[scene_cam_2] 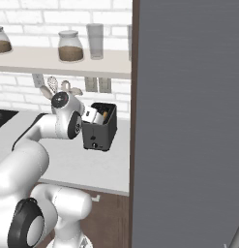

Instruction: Start the toaster. Once the lever pops up, take the bread to the plate on the dining counter.

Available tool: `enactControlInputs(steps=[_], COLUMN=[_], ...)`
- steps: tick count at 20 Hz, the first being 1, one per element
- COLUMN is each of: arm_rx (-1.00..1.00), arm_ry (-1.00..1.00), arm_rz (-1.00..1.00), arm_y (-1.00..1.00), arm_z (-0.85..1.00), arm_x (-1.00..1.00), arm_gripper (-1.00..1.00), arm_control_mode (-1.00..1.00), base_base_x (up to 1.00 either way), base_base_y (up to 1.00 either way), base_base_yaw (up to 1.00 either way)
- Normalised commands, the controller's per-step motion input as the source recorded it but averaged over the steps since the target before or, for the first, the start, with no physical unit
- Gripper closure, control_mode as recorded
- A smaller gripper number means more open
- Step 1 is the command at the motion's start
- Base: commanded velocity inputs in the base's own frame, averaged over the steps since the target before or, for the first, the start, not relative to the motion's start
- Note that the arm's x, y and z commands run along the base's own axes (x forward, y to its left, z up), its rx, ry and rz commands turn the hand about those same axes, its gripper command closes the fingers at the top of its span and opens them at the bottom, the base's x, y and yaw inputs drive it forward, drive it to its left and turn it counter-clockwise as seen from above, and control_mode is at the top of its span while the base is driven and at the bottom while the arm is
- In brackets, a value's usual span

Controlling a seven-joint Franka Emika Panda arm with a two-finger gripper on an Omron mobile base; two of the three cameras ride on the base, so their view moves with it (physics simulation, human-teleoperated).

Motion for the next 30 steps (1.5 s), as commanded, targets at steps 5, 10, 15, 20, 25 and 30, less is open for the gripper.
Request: enactControlInputs(steps=[5,10,15,20,25,30], arm_rx=[0.00,0.00,0.00,0.00,0.00,0.00], arm_ry=[0.00,0.00,0.00,0.00,0.00,0.00], arm_rz=[0.00,0.00,0.00,0.00,0.00,0.00], arm_y=[0.00,0.00,0.00,0.00,0.00,0.00], arm_z=[0.00,0.00,0.00,0.00,0.00,0.00], arm_x=[0.00,0.00,0.00,0.00,0.00,0.00], arm_gripper=[-1.00,-1.00,-1.00,-1.00,-1.00,-1.00], arm_control_mode=[-1.00,-1.00,-1.00,-1.00,-1.00,-1.00], base_base_x=[0.00,0.00,0.00,0.00,0.00,0.00], base_base_y=[0.00,0.00,0.00,0.00,0.00,0.00], base_base_yaw=[0.00,0.00,0.00,0.00,0.00,0.00])
